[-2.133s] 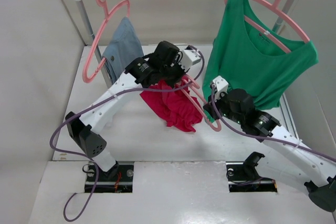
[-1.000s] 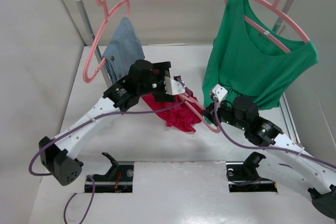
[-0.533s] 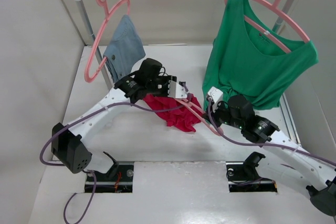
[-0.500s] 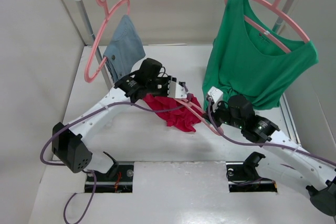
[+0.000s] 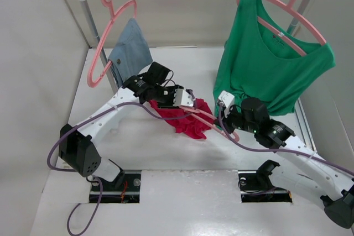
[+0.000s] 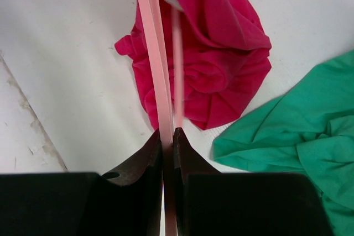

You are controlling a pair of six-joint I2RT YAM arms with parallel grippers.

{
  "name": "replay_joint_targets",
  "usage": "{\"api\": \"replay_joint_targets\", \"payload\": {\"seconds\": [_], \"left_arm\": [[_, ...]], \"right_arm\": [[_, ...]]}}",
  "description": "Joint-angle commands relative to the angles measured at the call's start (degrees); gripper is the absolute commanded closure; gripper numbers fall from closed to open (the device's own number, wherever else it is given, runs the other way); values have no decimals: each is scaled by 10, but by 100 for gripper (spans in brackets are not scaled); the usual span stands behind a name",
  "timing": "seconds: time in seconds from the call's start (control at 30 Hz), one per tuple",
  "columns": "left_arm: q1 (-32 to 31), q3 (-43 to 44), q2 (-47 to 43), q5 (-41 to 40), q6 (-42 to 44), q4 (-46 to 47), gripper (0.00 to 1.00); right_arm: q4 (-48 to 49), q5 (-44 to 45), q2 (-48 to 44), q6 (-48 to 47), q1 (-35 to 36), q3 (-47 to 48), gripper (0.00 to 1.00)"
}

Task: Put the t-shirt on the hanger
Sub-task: Place tshirt on hanger

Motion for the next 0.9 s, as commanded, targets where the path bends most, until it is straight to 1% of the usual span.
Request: {"api": "replay_joint_targets", "payload": {"seconds": [0.0, 0.1, 0.13, 0.23, 0.27, 0.3, 0.33, 0.37, 0.5, 0.57, 0.6, 0.67, 0.7, 0.73, 0.77, 0.8, 0.83, 0.87], "left_arm": [[-9, 9, -8, 64, -5, -32, 62], [-9, -2, -8, 52, -20, 7, 52], [-9, -2, -8, 52, -30, 26, 52], [-9, -2, 3, 47, -35, 41, 52], [-9, -2, 3, 41, -35, 48, 57], [-9, -2, 9, 41, -35, 48, 68], [-9, -2, 9, 41, -35, 48, 83], [-9, 5, 9, 41, -42, 48, 100], [-4, 10, 9, 47, -51, 32, 100], [4, 10, -6, 47, -93, 32, 100], [9, 5, -6, 47, -113, 51, 100], [29, 0, -18, 39, -162, 57, 100], [34, 0, -18, 30, -173, 57, 100], [34, -8, -24, 23, -183, 63, 100], [40, -13, -33, 14, -194, 63, 100], [40, -19, -38, -1, -215, 63, 100], [48, -25, -38, -2, -223, 70, 100], [48, -37, -46, -7, -231, 71, 100]], "right_arm": [[110, 5, -14, 15, -14, 53, 100], [110, 5, -14, 15, -14, 53, 100], [104, 5, -14, 15, -14, 53, 100], [99, 5, -19, 15, -14, 59, 100], [99, 5, -19, 15, -14, 59, 100], [99, 5, -19, 15, -14, 59, 100], [94, 5, -19, 15, -14, 59, 100], [94, 5, -25, 15, -14, 59, 100], [94, 11, -25, 15, -14, 59, 100], [94, 21, -12, 15, -19, 64, 100], [94, 42, -11, 15, -19, 70, 100], [94, 64, 3, 21, -19, 77, 99], [94, 85, 12, 21, -19, 86, 93], [94, 94, 19, 21, -19, 91, 86], [94, 94, 34, 14, -24, 104, 86], [94, 94, 43, 9, -24, 111, 81], [94, 88, 53, 9, -24, 119, 75], [94, 88, 74, 3, -24, 137, 46]]}}
